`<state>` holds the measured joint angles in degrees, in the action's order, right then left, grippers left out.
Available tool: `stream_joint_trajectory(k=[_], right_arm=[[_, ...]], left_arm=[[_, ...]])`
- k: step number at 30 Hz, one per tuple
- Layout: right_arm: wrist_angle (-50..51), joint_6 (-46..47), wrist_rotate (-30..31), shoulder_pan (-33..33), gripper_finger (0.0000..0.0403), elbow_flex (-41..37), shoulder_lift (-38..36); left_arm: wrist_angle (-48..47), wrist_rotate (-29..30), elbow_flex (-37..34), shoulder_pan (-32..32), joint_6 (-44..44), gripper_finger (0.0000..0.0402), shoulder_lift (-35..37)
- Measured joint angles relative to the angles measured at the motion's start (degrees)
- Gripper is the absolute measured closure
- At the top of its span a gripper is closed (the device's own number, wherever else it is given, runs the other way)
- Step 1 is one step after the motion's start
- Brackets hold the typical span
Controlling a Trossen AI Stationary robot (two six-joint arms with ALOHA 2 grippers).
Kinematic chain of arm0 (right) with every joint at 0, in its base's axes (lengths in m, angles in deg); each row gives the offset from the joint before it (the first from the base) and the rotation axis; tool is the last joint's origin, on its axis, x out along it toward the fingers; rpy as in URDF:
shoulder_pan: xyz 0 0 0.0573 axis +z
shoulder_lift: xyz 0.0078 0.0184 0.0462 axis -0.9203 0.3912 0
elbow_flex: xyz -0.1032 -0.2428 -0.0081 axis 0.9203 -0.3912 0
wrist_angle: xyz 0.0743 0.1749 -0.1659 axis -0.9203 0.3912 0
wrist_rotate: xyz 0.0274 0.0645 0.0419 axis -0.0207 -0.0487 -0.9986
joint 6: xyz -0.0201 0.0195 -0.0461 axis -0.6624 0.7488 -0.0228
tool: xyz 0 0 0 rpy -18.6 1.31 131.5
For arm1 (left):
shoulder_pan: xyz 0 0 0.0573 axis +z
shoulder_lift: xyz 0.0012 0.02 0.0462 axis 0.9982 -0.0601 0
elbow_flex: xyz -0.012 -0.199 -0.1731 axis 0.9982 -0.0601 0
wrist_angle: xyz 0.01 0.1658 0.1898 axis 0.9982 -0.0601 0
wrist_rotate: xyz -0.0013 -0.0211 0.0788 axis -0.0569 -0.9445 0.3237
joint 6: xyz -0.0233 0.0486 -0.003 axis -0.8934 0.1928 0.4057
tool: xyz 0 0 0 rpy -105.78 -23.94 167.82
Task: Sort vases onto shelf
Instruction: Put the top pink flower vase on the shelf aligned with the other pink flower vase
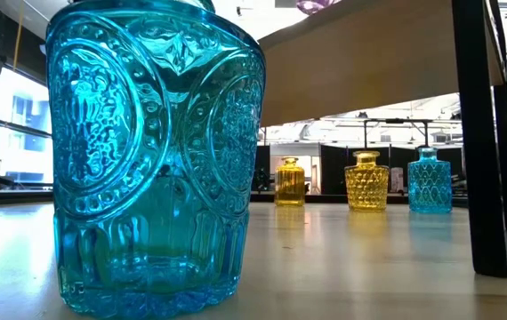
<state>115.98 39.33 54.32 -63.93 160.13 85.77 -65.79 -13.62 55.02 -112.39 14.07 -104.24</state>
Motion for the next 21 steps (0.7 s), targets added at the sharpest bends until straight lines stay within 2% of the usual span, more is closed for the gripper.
stream_joint_trajectory(k=[4,9,12,17,21], right_arm=[[-1.6,-0.8,-2.6,0.0,0.0403,0.0,3.4],[-2.5,-1.8,-6.6,-0.9,0.0403,0.0,6.0],[-2.4,-1.9,-7.0,-1.1,0.0403,0.0,7.0],[-2.0,-2.0,-7.7,0.6,0.0403,0.0,7.7],[-1.7,-2.0,-8.5,1.7,0.0403,0.0,8.2]], left_arm=[[4.5,-1.9,0.0,0.9,2.5,0.0401,-2.5],[6.1,-4.0,0.0,2.6,2.7,0.0401,-3.4],[6.3,-5.3,0.0,3.8,2.6,0.0402,-3.6],[10.8,-10.9,0.0,5.9,4.6,0.0401,-5.4],[18.3,-15.6,0.0,7.4,8.5,0.0401,-8.4]])
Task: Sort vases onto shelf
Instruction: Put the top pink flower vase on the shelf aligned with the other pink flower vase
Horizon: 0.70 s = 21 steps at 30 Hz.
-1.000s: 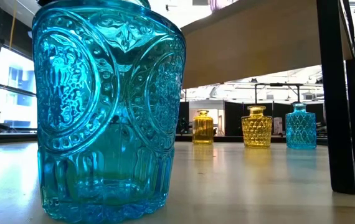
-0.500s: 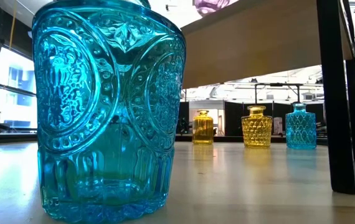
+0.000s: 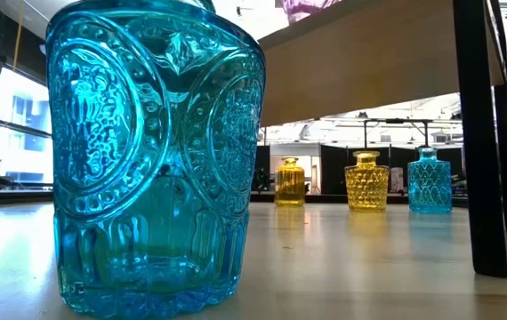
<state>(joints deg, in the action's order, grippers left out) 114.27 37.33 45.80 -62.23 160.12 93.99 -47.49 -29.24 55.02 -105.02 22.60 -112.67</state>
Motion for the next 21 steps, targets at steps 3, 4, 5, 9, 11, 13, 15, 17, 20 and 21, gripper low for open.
stream_joint_trajectory(k=[3,4,5,9,11,13,15,17,20,21], right_arm=[[0.6,-0.8,-0.2,0.2,0.0403,0.0,1.0],[1.0,-1.1,-0.2,0.2,0.0403,0.0,1.3],[1.5,-1.6,-0.2,0.1,0.0403,0.0,1.7],[3.0,-4.6,-0.2,-0.9,0.0403,0.0,3.4],[4.2,-6.2,0.1,-1.4,0.0403,0.0,4.1],[5.1,-8.1,1.5,-1.7,0.0403,0.0,4.7],[5.3,-9.6,1.7,-1.9,0.0403,0.0,5.0],[5.5,-10.5,1.7,-1.9,0.0403,0.1,5.3],[5.5,-11.3,1.6,-1.8,0.0403,0.1,5.3],[5.5,-11.4,1.4,-1.8,0.0403,0.1,5.3]], left_arm=[[6.0,-4.0,0.0,1.1,2.6,0.0402,-2.6],[7.6,-5.3,0.0,1.4,3.1,0.0402,-3.5],[9.5,-6.7,0.0,1.7,3.5,0.0401,-4.6],[13.8,-10.3,0.0,2.9,3.7,0.0401,-7.7],[15.2,-11.6,0.0,3.3,3.6,0.0401,-9.0],[17.7,-12.5,0.0,3.5,3.6,0.0401,-10.1],[19.9,-12.7,0.0,3.5,3.7,0.0401,-10.9],[21.9,-12.9,0.0,3.5,4.2,0.0401,-11.4],[23.6,-13.7,0.0,3.6,4.6,0.0401,-11.5],[23.9,-14.1,0.0,3.8,4.6,0.0401,-11.5]])
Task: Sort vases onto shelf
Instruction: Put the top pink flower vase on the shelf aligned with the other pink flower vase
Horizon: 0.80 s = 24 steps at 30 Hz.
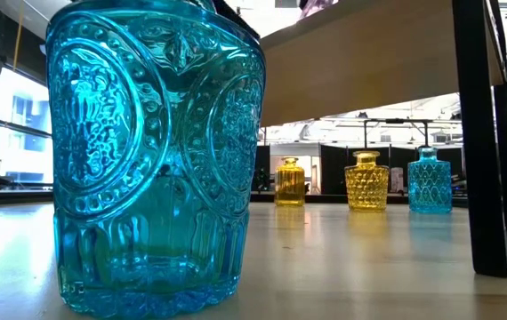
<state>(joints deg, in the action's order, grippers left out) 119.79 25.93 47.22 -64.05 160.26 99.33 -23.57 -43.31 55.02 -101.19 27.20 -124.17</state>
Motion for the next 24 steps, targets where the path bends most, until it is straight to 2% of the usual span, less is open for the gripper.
stream_joint_trajectory(k=[10,24], right_arm=[[-0.4,-0.1,-0.2,0.0,0.0397,0.0,0.1],[-2.2,-1.2,0.2,0.0,0.0338,-0.2,0.3]], left_arm=[[1.6,-2.9,0.0,2.2,0.0,0.0401,0.0],[1.6,-3.0,0.0,2.6,1.4,0.0401,0.0]])
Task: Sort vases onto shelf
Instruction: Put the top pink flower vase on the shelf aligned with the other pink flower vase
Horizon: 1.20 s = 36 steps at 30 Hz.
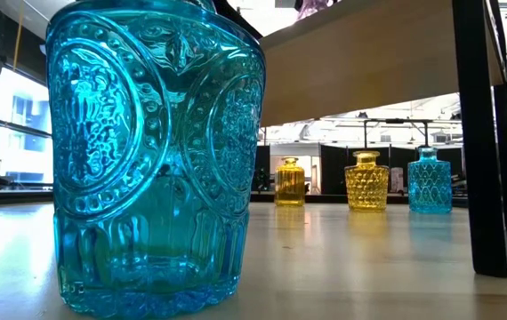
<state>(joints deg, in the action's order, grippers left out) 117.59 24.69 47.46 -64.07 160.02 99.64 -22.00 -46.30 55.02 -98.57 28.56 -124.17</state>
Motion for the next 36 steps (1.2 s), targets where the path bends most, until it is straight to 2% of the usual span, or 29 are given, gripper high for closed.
stream_joint_trajectory(k=[5,12,15,18,22,28,31,36], right_arm=[[0.3,0.0,-0.1,0.0,0.0321,2.2,0.1],[0.7,-0.4,1.0,0.4,0.0301,9.5,0.0],[1.3,-2.2,5.1,0.5,0.0299,12.5,0.0],[1.5,-3.4,11.8,0.5,0.0302,15.6,0.0],[1.9,-5.3,20.2,0.0,0.032,18.5,-0.1],[2.4,-6.9,26.7,-1.0,0.0395,20.5,-0.1],[3.3,-6.9,29.7,-1.0,0.0391,20.6,-0.1],[4.8,-7.5,30.9,-1.0,0.04,20.6,-0.1]], left_arm=[[0.0,0.0,0.0,0.0,0.2,0.0401,0.0],[-0.2,0.0,0.0,0.0,0.2,0.0401,0.0],[-0.1,0.2,0.0,0.0,1.3,0.0402,0.0],[0.7,0.8,0.0,0.6,2.7,0.0401,0.0],[4.2,1.9,0.1,2.0,3.2,0.0402,-2.0],[9.4,1.9,0.1,2.6,0.3,0.0401,-8.3],[12.4,3.3,0.1,1.9,-0.8,0.0401,-10.5],[19.1,10.1,0.1,0.5,-1.1,0.0402,-13.1]])
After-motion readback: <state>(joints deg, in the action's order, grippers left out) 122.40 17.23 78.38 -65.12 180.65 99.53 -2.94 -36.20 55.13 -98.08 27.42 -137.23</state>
